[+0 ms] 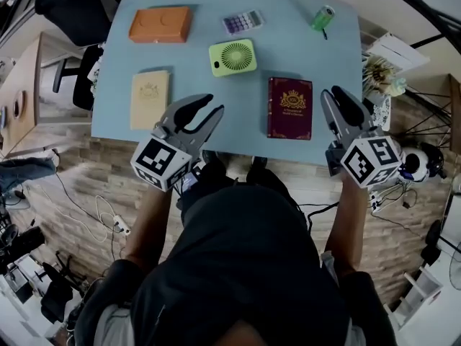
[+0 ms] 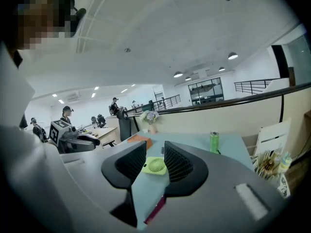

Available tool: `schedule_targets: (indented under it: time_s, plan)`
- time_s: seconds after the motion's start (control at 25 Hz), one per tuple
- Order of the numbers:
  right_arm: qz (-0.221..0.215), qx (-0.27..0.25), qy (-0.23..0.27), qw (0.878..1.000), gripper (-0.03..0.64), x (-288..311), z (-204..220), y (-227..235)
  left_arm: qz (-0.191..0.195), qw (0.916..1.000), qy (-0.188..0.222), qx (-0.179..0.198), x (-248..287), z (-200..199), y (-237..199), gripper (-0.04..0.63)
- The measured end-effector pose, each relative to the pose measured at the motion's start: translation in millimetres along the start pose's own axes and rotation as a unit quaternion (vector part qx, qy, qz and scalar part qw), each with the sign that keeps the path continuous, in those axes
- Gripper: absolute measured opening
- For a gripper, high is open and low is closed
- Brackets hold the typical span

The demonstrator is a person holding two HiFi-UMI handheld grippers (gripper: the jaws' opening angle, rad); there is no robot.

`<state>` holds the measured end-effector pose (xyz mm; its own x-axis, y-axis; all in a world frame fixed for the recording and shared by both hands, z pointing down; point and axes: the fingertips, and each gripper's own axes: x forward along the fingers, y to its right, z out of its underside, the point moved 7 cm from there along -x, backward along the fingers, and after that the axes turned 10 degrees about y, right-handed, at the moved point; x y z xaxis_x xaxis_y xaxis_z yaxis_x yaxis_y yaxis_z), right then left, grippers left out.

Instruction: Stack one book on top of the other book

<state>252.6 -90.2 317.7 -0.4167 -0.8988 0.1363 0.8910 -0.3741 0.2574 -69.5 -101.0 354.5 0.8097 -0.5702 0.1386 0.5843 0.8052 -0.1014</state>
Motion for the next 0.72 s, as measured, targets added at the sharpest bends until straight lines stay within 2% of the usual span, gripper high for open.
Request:
schedule_targets:
  time_s: [0.28, 0.72]
  plan:
    - [-0.015, 0.019, -0.03, 0.999, 0.115, 4, 31, 42, -0.009, 0.9996, -0.022, -0.015, 51, 33, 22, 0.167]
    - [-0.015, 0.045, -0.089, 0.995, 0.117, 9, 91, 96, -0.033, 0.9938, -0.082, -0.068, 111, 109, 36, 0.167]
